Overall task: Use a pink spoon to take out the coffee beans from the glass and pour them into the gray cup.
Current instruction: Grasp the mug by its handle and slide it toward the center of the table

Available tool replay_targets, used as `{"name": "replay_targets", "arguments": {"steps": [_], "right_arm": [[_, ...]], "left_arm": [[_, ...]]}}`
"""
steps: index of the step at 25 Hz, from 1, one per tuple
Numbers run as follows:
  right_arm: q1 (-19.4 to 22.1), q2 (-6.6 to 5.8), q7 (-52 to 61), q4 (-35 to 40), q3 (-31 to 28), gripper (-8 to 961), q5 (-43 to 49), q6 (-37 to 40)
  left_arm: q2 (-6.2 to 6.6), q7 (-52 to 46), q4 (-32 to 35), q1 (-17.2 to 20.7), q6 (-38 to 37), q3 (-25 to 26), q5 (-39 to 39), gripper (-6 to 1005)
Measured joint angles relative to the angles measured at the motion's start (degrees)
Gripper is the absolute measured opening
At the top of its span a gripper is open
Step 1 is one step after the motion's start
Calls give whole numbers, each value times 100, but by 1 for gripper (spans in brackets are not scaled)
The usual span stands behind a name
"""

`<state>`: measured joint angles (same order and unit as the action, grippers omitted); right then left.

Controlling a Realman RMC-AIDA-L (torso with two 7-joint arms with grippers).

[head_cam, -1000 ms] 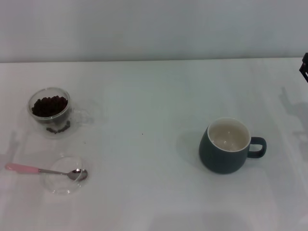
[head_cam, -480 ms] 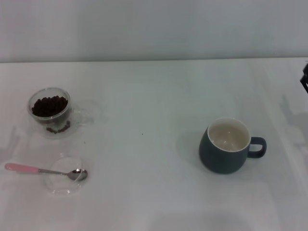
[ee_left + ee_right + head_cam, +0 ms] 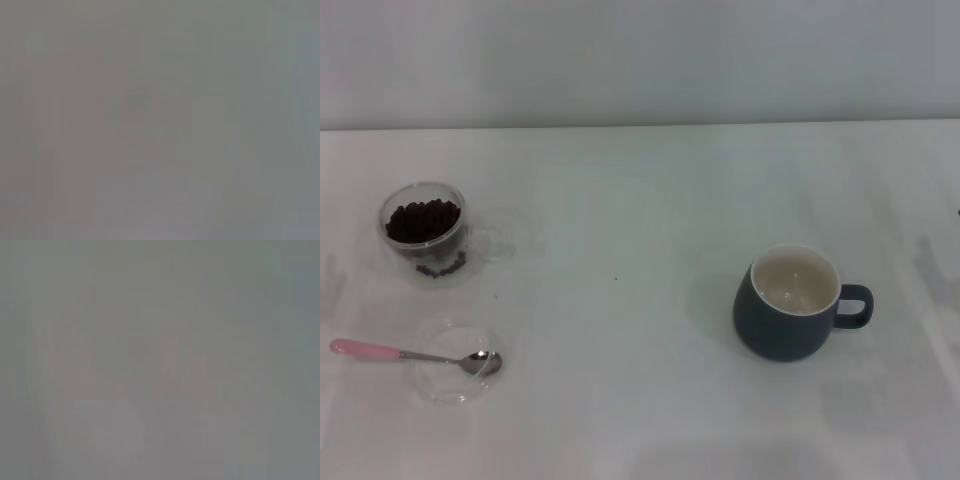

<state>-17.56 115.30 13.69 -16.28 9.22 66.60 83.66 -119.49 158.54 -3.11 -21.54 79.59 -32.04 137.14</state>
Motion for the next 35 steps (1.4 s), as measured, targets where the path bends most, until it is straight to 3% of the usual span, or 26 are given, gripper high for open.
{"name": "replay_targets", "arguments": {"steps": [7,15,21,29,35], "right_arm": [[396,-29,7,-142,337,875,-4,557],[866,-52,11,-247,1289,875,-7,874],[811,-50,-33,-372,1795,873,-6,624],[410,-29,-119,-349,1823,869,346,-232],[337,-21,-121,-318,1815,866,358,-488]], "left_arm": [[34,-145,42,-109,-169,-31,-62,845],[55,-514,423,-99,-536,-39,-547,845],[87,-1084,797,-36,-684,-39,-648,845],[96,-1186,818,-45,-754,-49,-667,846],[89,-1367,949,-35,-875,-48,-695,844]]}}
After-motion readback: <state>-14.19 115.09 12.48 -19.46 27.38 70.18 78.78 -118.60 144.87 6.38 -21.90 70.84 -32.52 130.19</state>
